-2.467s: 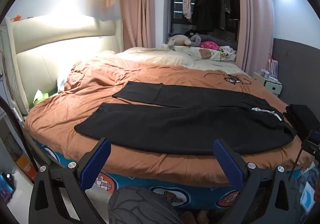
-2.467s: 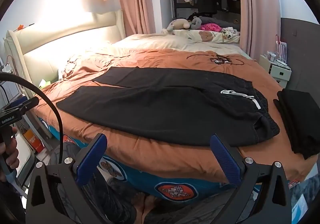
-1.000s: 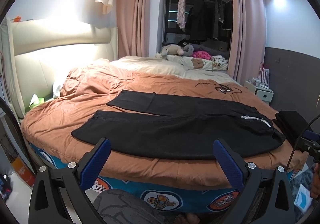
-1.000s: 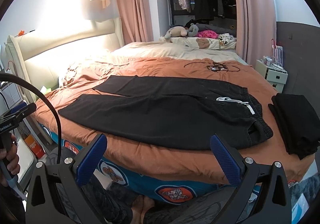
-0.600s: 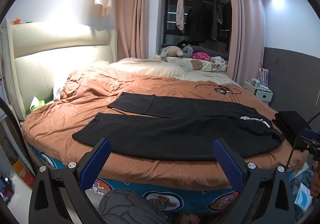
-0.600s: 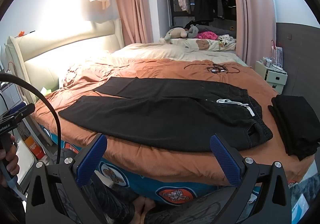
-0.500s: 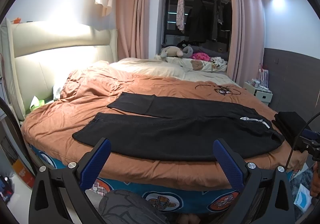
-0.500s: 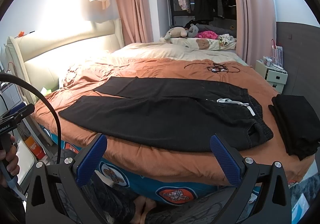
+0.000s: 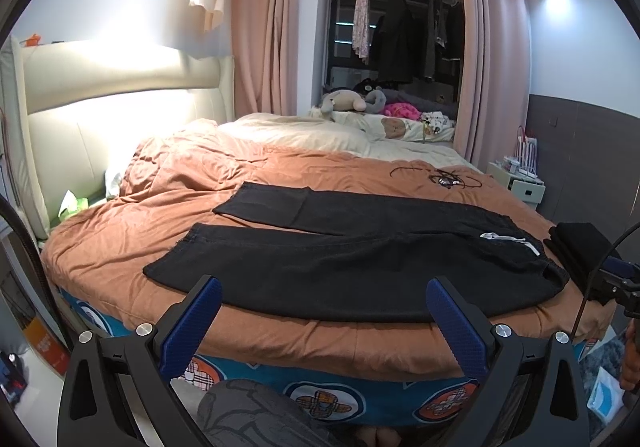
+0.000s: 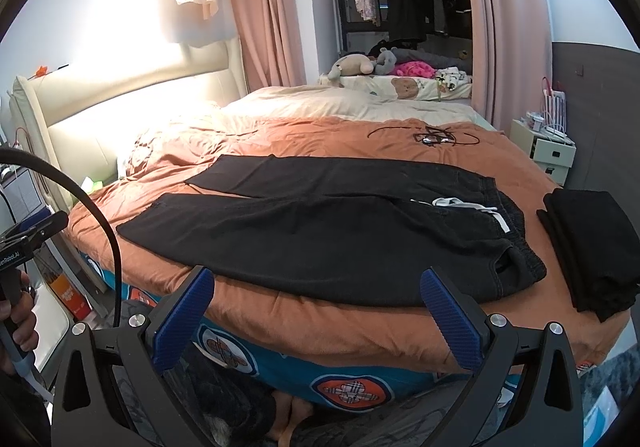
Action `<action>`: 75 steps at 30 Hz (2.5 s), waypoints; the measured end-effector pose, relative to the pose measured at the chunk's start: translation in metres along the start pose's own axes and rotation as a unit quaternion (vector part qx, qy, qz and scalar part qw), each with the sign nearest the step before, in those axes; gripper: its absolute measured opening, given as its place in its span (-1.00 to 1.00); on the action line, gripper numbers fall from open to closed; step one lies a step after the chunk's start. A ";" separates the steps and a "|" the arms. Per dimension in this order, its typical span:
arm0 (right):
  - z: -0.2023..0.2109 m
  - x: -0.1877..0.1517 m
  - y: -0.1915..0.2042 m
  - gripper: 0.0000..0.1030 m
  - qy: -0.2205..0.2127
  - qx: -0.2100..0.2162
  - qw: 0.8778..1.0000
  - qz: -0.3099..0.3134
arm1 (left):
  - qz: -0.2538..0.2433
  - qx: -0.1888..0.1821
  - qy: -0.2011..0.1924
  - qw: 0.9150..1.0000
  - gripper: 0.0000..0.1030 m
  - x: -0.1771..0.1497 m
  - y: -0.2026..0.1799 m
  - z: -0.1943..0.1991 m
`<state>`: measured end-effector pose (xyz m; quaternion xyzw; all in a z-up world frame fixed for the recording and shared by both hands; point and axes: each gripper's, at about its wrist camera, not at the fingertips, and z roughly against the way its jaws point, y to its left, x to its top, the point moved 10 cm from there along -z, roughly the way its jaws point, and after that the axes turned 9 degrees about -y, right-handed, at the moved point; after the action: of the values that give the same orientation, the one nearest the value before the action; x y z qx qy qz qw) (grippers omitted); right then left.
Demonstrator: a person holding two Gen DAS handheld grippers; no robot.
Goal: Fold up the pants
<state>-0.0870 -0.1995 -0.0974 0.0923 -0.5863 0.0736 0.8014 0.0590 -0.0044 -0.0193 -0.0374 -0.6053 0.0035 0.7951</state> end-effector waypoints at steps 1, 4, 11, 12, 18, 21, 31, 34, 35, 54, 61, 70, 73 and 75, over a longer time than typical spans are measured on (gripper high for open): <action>-0.001 -0.001 0.000 1.00 0.001 0.000 1.000 0.000 | -0.001 0.001 0.001 1.000 0.99 0.000 0.000 0.001; -0.001 -0.001 0.001 1.00 0.002 -0.001 1.000 0.000 | -0.004 0.002 0.003 1.000 0.99 -0.001 0.000 0.001; -0.003 -0.003 0.000 1.00 0.006 -0.003 1.000 -0.002 | -0.005 0.004 0.016 1.000 0.99 -0.006 0.002 -0.002; -0.004 -0.003 -0.002 1.00 0.007 -0.007 1.000 -0.003 | -0.004 0.005 0.020 1.000 0.99 -0.007 0.003 -0.003; -0.012 -0.007 -0.007 1.00 0.023 -0.020 0.999 -0.014 | -0.020 0.027 0.051 0.998 0.99 -0.018 0.012 -0.012; -0.017 -0.008 -0.008 1.00 0.036 -0.031 0.999 -0.008 | -0.020 0.036 0.066 0.997 0.99 -0.023 0.018 -0.018; -0.049 -0.006 -0.026 1.00 0.070 -0.061 0.995 -0.038 | -0.002 0.050 0.099 0.994 0.99 -0.028 0.042 -0.048; -0.063 -0.005 -0.031 1.00 0.080 -0.070 0.993 -0.050 | 0.002 0.065 0.112 0.992 0.99 -0.034 0.053 -0.062; -0.066 -0.004 -0.033 1.00 0.082 -0.073 0.993 -0.053 | 0.007 0.070 0.113 0.991 0.99 -0.035 0.057 -0.067; -0.108 -0.015 -0.075 1.00 0.107 -0.143 0.979 -0.097 | 0.079 0.075 0.157 0.981 0.99 -0.066 0.115 -0.136; -0.118 -0.015 -0.087 1.00 0.123 -0.152 0.974 -0.119 | 0.124 0.090 0.171 0.973 0.91 -0.080 0.151 -0.157; -0.131 -0.020 -0.115 1.00 0.135 -0.152 0.967 -0.155 | 0.166 0.110 0.190 0.961 0.62 -0.095 0.194 -0.180; -0.132 -0.025 -0.127 0.90 0.134 -0.156 0.964 -0.167 | 0.180 0.114 0.190 0.959 0.58 -0.098 0.209 -0.187; -0.134 -0.029 -0.135 0.86 0.137 -0.159 0.962 -0.175 | 0.190 0.115 0.193 0.956 0.57 -0.102 0.217 -0.194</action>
<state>0.0586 -0.2996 -0.1733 0.0540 -0.4501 -0.1500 0.8786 0.2271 0.1964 -0.1822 -0.0603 -0.4171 0.2169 0.8806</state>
